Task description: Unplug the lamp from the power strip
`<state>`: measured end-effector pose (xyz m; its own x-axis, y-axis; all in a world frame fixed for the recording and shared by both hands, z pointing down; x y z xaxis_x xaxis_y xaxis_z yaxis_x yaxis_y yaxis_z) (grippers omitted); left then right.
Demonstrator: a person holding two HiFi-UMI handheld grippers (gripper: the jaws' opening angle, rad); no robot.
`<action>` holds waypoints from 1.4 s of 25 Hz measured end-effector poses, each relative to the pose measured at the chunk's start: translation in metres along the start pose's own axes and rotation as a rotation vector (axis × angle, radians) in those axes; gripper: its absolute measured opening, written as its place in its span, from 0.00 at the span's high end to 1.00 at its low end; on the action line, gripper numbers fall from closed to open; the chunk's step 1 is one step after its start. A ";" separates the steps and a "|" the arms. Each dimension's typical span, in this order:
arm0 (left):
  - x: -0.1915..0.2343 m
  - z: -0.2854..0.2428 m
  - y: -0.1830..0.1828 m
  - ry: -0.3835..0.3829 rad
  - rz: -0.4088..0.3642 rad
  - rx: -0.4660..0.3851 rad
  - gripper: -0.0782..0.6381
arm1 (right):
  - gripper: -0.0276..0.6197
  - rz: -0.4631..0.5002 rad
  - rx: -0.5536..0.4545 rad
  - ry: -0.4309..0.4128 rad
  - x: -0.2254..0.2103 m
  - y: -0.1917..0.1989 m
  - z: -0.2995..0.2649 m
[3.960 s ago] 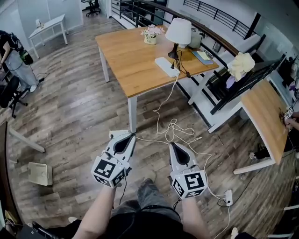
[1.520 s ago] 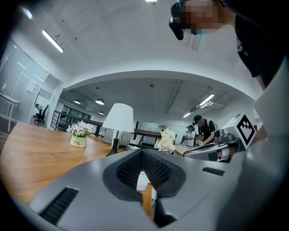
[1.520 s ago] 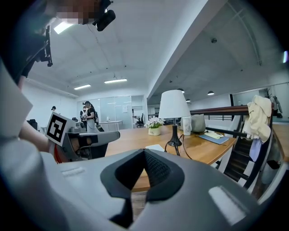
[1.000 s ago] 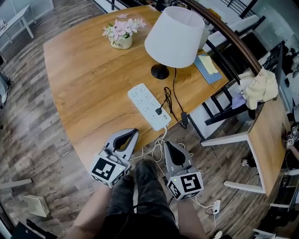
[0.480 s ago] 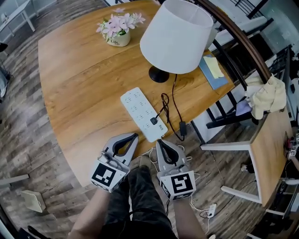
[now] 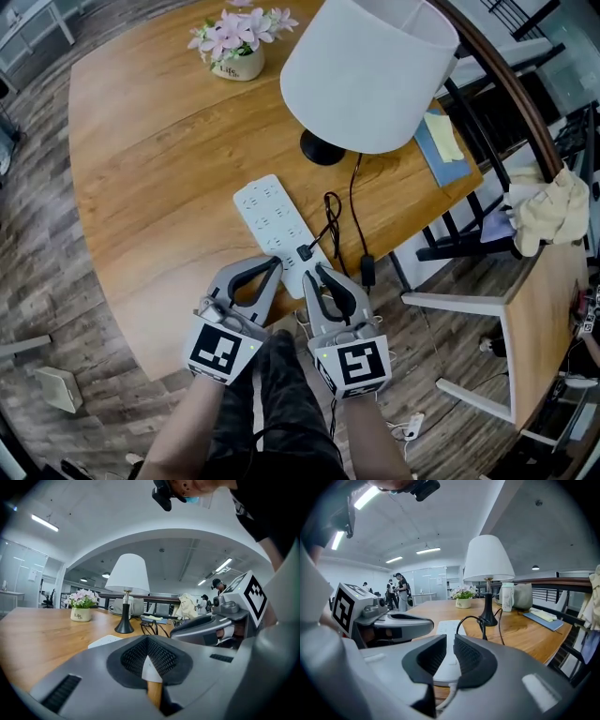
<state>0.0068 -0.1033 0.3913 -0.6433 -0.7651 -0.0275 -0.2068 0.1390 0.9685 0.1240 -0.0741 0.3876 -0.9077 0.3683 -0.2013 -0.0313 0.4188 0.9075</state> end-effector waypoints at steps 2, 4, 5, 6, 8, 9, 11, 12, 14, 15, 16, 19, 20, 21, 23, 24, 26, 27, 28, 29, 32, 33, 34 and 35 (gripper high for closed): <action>0.002 -0.005 0.001 -0.022 -0.038 0.034 0.90 | 0.86 0.003 0.015 -0.003 -0.003 0.002 -0.006; 0.004 -0.010 0.004 -0.046 -0.090 0.074 0.90 | 0.85 0.004 0.031 -0.007 -0.006 0.003 -0.012; 0.004 -0.013 0.005 -0.053 -0.114 0.094 0.90 | 0.85 0.004 0.037 -0.008 -0.007 0.003 -0.016; 0.004 -0.016 0.007 -0.055 -0.135 0.112 0.90 | 0.84 0.004 0.043 -0.009 -0.008 0.002 -0.019; 0.005 -0.021 0.010 -0.061 -0.175 0.146 0.90 | 0.84 0.008 0.054 -0.012 -0.011 0.003 -0.024; 0.005 -0.023 0.012 -0.067 -0.194 0.166 0.90 | 0.84 0.011 0.061 -0.014 -0.011 0.003 -0.026; 0.007 -0.026 0.015 -0.081 -0.217 0.198 0.90 | 0.83 0.019 0.078 -0.019 -0.012 0.005 -0.029; 0.008 -0.027 0.015 -0.086 -0.219 0.207 0.90 | 0.82 0.023 0.087 -0.023 -0.012 0.005 -0.031; 0.010 -0.031 0.017 -0.090 -0.220 0.219 0.90 | 0.82 0.029 0.106 -0.028 -0.013 0.007 -0.036; 0.011 -0.033 0.018 -0.092 -0.228 0.227 0.90 | 0.82 0.032 0.115 -0.027 -0.013 0.009 -0.037; 0.013 -0.035 0.019 -0.095 -0.240 0.238 0.90 | 0.82 0.034 0.122 -0.024 -0.013 0.009 -0.039; 0.016 -0.040 0.022 -0.103 -0.272 0.275 0.90 | 0.82 0.023 0.126 -0.010 -0.014 0.006 -0.044; 0.017 -0.041 0.023 -0.104 -0.278 0.286 0.90 | 0.82 0.015 0.129 -0.004 -0.015 0.004 -0.045; 0.018 -0.043 0.023 -0.104 -0.284 0.294 0.90 | 0.82 0.010 0.136 0.001 -0.015 0.003 -0.046; 0.018 -0.045 0.023 -0.098 -0.296 0.309 0.90 | 0.82 0.041 0.154 0.015 -0.013 0.003 -0.048; 0.018 -0.045 0.023 -0.092 -0.301 0.317 0.90 | 0.85 0.087 0.161 0.027 -0.010 0.003 -0.048; 0.017 -0.046 0.023 -0.080 -0.307 0.328 0.90 | 0.85 0.223 0.168 0.061 -0.005 0.006 -0.048; 0.017 -0.047 0.022 -0.074 -0.304 0.328 0.90 | 0.84 0.280 0.167 0.075 -0.003 0.007 -0.047; 0.017 -0.047 0.022 -0.068 -0.296 0.325 0.90 | 0.84 0.305 0.162 0.080 -0.002 0.008 -0.047; 0.018 -0.048 0.022 -0.062 -0.287 0.322 0.90 | 0.84 0.294 0.153 0.074 -0.002 0.008 -0.046; 0.019 -0.049 0.022 -0.046 -0.275 0.322 0.90 | 0.85 0.146 0.134 0.025 -0.010 0.006 -0.047; 0.019 -0.049 0.022 -0.040 -0.277 0.324 0.90 | 0.85 0.096 0.138 0.014 -0.013 0.005 -0.047; 0.018 -0.049 0.022 -0.032 -0.276 0.325 0.90 | 0.85 0.047 0.147 0.005 -0.016 0.005 -0.047; 0.018 -0.050 0.022 -0.024 -0.271 0.323 0.90 | 0.85 0.000 0.158 -0.002 -0.020 0.006 -0.046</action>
<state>0.0276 -0.1451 0.4242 -0.5501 -0.7868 -0.2799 -0.5890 0.1278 0.7980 0.1221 -0.1173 0.4142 -0.9070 0.3696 -0.2020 0.0349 0.5439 0.8384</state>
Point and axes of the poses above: the fingertips, and each gripper's own axes: z backward along the fingers, x to its left, y out of its underside, the point moved 6 cm from there along z, backward along the fingers, and after that the axes turned 9 degrees about -z, right-handed, at the moved point
